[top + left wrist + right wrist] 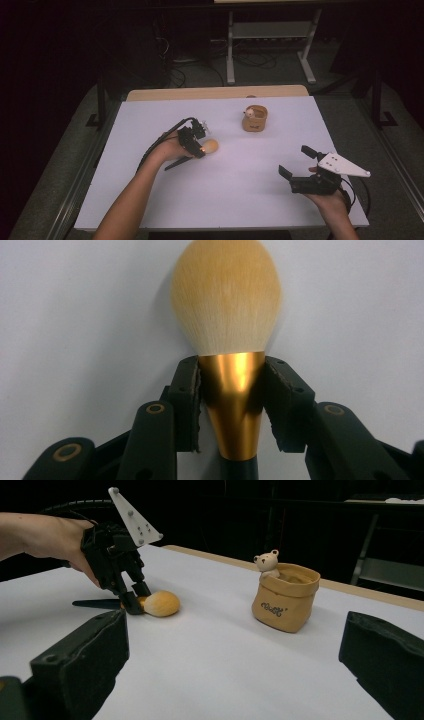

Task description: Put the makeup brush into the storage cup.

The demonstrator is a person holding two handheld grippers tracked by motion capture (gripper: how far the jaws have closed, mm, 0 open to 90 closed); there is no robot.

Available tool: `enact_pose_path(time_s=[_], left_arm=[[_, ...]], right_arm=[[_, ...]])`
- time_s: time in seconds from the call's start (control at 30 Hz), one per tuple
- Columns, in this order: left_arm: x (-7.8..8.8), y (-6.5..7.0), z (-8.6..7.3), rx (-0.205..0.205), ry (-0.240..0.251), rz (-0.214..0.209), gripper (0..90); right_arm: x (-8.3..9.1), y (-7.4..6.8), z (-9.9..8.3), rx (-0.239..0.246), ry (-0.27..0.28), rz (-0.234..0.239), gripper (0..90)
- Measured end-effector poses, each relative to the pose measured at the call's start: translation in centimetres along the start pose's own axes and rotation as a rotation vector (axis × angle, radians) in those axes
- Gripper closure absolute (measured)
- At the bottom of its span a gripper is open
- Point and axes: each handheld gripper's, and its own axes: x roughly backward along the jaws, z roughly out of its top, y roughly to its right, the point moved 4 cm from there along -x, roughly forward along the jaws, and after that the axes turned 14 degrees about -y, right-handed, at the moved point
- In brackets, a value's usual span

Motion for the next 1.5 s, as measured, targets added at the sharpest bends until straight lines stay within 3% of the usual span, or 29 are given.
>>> enact_pose_path(time_s=[0.5,0.8,1.0,1.5], left_arm=[[0.0,0.1,0.2,0.012,-0.016,-0.007,62.2],[0.3,0.1,0.1,0.016,-0.056,0.007,62.6],[1.1,0.0,-0.1,0.045,-0.005,-0.038,62.6],[4.0,0.1,-1.0,0.089,0.142,-0.046,62.6]], right_arm=[[0.0,0.0,0.0,-0.001,0.001,0.001,0.0],[0.1,0.1,0.0,-0.004,0.005,-0.002,0.0],[0.0,0.0,0.1,-0.005,0.006,-0.001,0.0],[0.1,0.1,0.1,-0.009,0.012,-0.001,0.0]])
